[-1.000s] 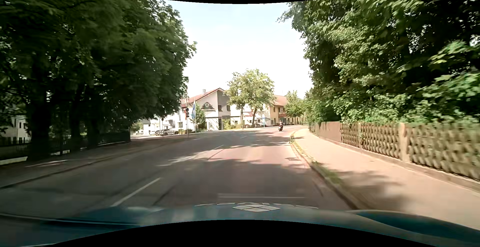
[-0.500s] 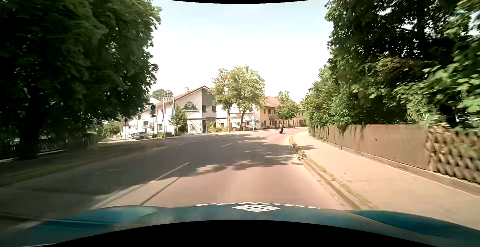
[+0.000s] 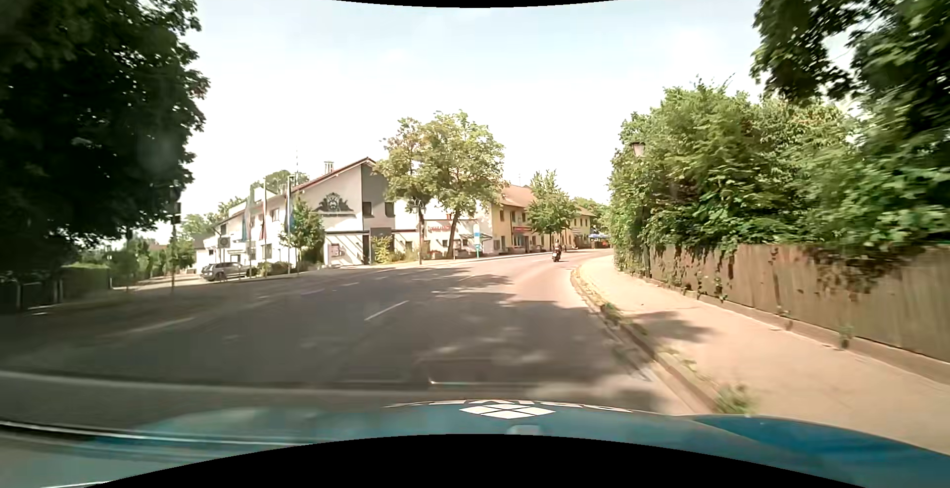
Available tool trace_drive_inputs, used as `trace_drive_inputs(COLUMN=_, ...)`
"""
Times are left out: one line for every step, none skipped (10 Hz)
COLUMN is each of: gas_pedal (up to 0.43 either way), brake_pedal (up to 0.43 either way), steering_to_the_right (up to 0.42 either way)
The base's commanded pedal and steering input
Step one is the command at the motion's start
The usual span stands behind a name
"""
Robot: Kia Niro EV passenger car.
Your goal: Follow the waypoints while adhering to traffic rules and regulations
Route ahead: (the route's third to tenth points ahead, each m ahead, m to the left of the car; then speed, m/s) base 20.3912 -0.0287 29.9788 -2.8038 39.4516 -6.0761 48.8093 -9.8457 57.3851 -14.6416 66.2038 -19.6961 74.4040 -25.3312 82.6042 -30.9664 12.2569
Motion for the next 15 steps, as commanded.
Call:
trace_drive_inputs(gas_pedal=0.000, brake_pedal=0.000, steering_to_the_right=0.036)
trace_drive_inputs(gas_pedal=0.000, brake_pedal=0.000, steering_to_the_right=0.036)
trace_drive_inputs(gas_pedal=0.000, brake_pedal=0.000, steering_to_the_right=0.036)
trace_drive_inputs(gas_pedal=0.020, brake_pedal=0.000, steering_to_the_right=0.037)
trace_drive_inputs(gas_pedal=0.020, brake_pedal=0.000, steering_to_the_right=0.039)
trace_drive_inputs(gas_pedal=0.028, brake_pedal=0.000, steering_to_the_right=0.039)
trace_drive_inputs(gas_pedal=0.047, brake_pedal=0.000, steering_to_the_right=0.038)
trace_drive_inputs(gas_pedal=0.047, brake_pedal=0.000, steering_to_the_right=0.038)
trace_drive_inputs(gas_pedal=0.047, brake_pedal=0.000, steering_to_the_right=0.038)
trace_drive_inputs(gas_pedal=0.047, brake_pedal=0.000, steering_to_the_right=0.038)
trace_drive_inputs(gas_pedal=0.047, brake_pedal=0.000, steering_to_the_right=0.038)
trace_drive_inputs(gas_pedal=0.039, brake_pedal=0.000, steering_to_the_right=0.038)
trace_drive_inputs(gas_pedal=0.028, brake_pedal=0.000, steering_to_the_right=0.044)
trace_drive_inputs(gas_pedal=0.020, brake_pedal=0.000, steering_to_the_right=0.044)
trace_drive_inputs(gas_pedal=0.020, brake_pedal=0.000, steering_to_the_right=0.044)
